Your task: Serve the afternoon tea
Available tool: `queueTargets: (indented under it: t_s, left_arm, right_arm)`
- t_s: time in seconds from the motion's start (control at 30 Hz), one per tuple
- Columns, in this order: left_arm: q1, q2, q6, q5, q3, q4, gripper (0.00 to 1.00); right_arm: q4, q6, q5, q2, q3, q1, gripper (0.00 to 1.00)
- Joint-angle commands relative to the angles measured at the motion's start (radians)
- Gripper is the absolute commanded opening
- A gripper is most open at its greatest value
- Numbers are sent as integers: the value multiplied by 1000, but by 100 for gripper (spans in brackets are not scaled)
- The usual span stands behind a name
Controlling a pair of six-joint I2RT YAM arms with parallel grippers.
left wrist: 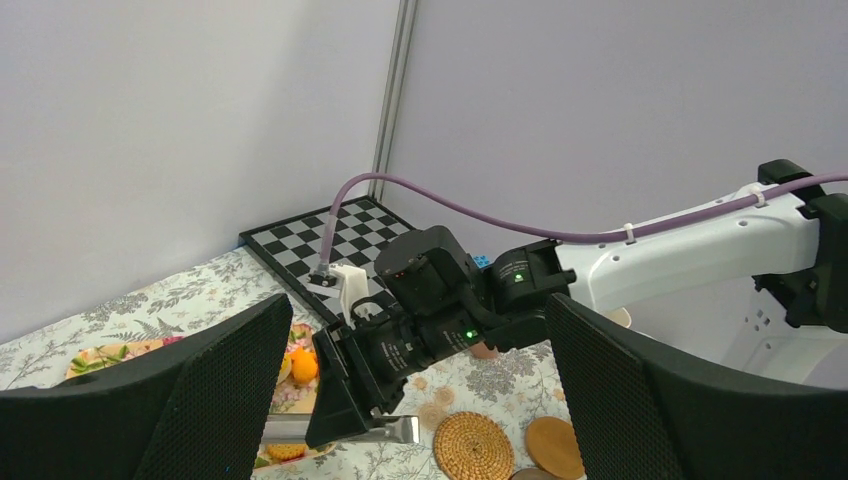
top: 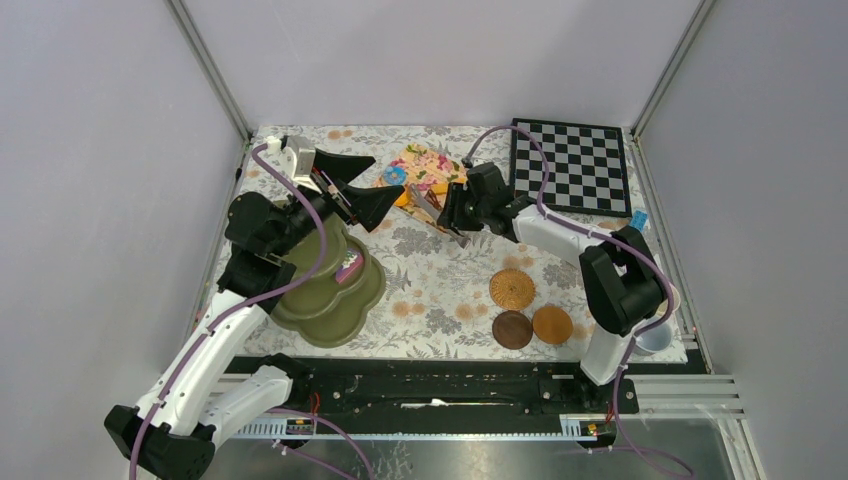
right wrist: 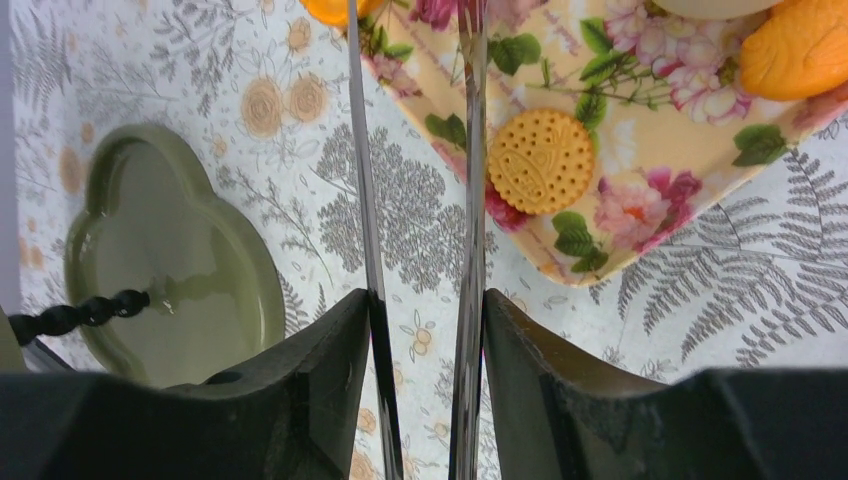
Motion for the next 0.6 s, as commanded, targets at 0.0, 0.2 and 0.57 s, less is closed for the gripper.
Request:
queueTargets:
  t_s: [0.0, 0.2, 0.57]
  left_arm:
    - [-3, -13, 2, 21, 8, 56, 99]
    - [-5, -14, 2, 21, 8, 56, 99]
    - [-5, -12, 0, 24, 8, 56, 99]
  right_arm:
    - [105, 83, -71, 38, 56, -22, 50]
    - [147, 127, -142, 92, 96, -22, 46]
    - [161, 139, -111, 62, 65, -24, 33]
